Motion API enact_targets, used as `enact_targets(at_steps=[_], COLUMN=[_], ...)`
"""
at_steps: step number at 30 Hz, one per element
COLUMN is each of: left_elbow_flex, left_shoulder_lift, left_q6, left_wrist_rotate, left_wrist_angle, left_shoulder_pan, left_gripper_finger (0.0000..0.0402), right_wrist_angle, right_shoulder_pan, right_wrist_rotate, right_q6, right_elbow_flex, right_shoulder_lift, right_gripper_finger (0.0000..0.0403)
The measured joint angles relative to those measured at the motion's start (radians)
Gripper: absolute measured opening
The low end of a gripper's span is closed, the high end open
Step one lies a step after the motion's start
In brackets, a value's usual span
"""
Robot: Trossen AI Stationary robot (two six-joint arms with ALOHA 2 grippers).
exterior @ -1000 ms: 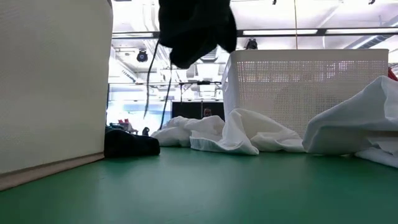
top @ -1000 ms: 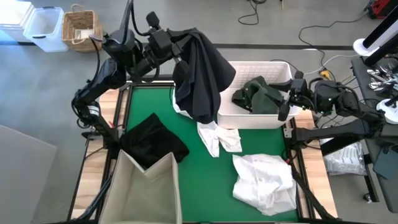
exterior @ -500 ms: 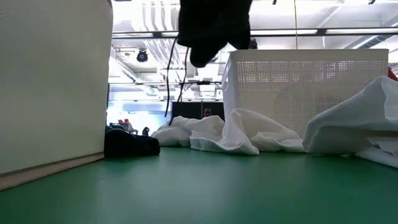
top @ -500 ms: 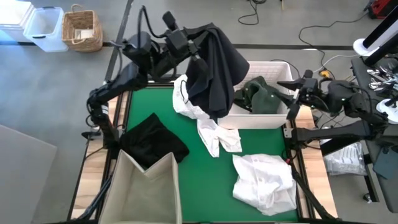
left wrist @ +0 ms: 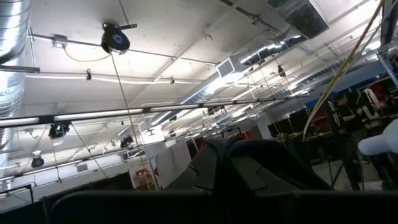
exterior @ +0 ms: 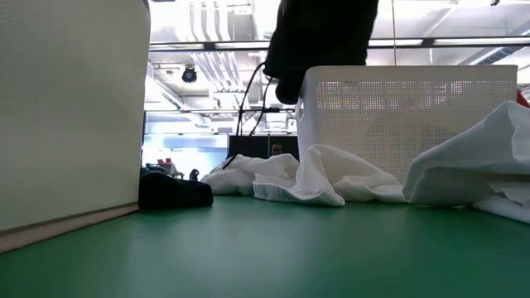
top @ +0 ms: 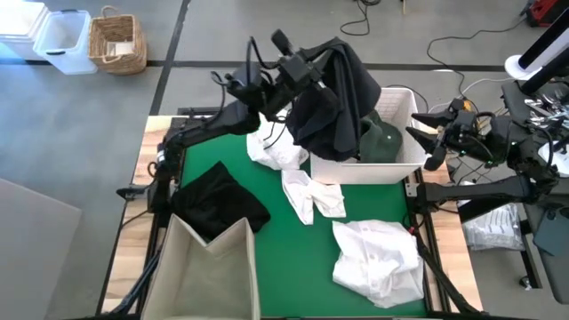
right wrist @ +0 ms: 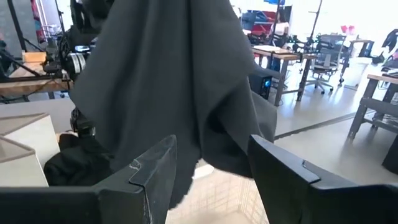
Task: Sort clothes
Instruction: Put the black shorts into the top right white bin
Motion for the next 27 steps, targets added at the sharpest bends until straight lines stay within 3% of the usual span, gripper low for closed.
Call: enact_targets(at_steps=[9,27], left_elbow_flex=[0.0,0.0], left_shoulder_lift=[0.074,0.151], left_q6=[0.0,0.0], left_wrist_rotate=[0.022,0.017], left_wrist_angle=[0.04,-0.116], left_shoulder_pan=[0.013,0.03], left_gripper_finger=[0.0,0.0], right_wrist_angle=[0.0,0.0], right_shoulder_pan=[0.0,0.0], right_wrist_rotate=[0.0,-0.001], right_q6=[-0.003,-0.002], right_elbow_flex=[-0.001,-0.016], right_shoulder_lift=[0.002,0.003], right_gripper_finger=[0.0192,0.0192])
